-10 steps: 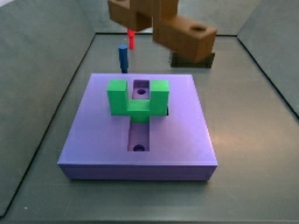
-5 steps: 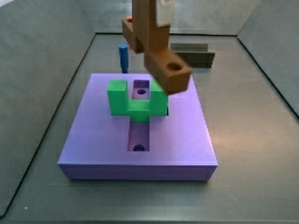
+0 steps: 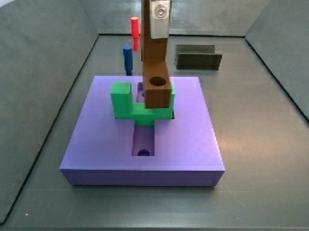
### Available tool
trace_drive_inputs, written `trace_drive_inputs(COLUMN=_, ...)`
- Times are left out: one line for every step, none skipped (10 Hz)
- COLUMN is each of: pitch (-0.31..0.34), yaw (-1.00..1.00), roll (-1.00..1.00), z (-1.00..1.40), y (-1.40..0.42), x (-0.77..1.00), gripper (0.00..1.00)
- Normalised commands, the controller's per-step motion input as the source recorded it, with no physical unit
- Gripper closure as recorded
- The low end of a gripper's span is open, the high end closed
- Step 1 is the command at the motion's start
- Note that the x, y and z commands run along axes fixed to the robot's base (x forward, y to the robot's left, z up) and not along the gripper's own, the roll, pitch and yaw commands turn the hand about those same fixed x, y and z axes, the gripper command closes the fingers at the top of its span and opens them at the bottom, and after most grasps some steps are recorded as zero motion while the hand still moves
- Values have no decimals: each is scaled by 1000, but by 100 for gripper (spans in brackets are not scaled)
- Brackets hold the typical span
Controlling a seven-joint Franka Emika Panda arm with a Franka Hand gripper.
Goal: Pick up the brown object. Move up. Move to above the board. Insert the brown object.
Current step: Insert the brown object.
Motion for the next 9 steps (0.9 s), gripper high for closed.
trace_drive_inputs(pitch=-36, yaw=-914, roll=-189, z=0, y=-71, x=0, gripper=100)
trace_drive_inputs(pitch=-74, yaw=-697, roll=-191, z=-151, y=-3, x=-54, gripper=100)
trace_drive_inputs(pitch=-66, yaw=-266, roll=-94, z=-211, y=0, x=-60, gripper=100)
trace_drive_inputs(pitch=-47, yaw=-214, roll=-66, z=-260, y=0, x=-103, gripper=100)
trace_drive_inputs(pitch=-26, yaw=-109, roll=-61, z=-214, y=0, x=-100, gripper=100)
trace_drive_inputs(pitch=-37, yaw=-23, roll=-29, z=-97, y=0, x=-97, gripper=100)
trace_drive_inputs(pitch=-61, yaw=0, roll=-51, z=-74, y=-49, x=-71, gripper=100)
trace_drive_inputs(pitch=-69, yaw=0, roll=-53, z=-80, y=-60, x=-40, gripper=100)
trace_drive_inputs(pitch=-71, yaw=0, roll=-41, z=-120, y=-71, x=0, gripper=100)
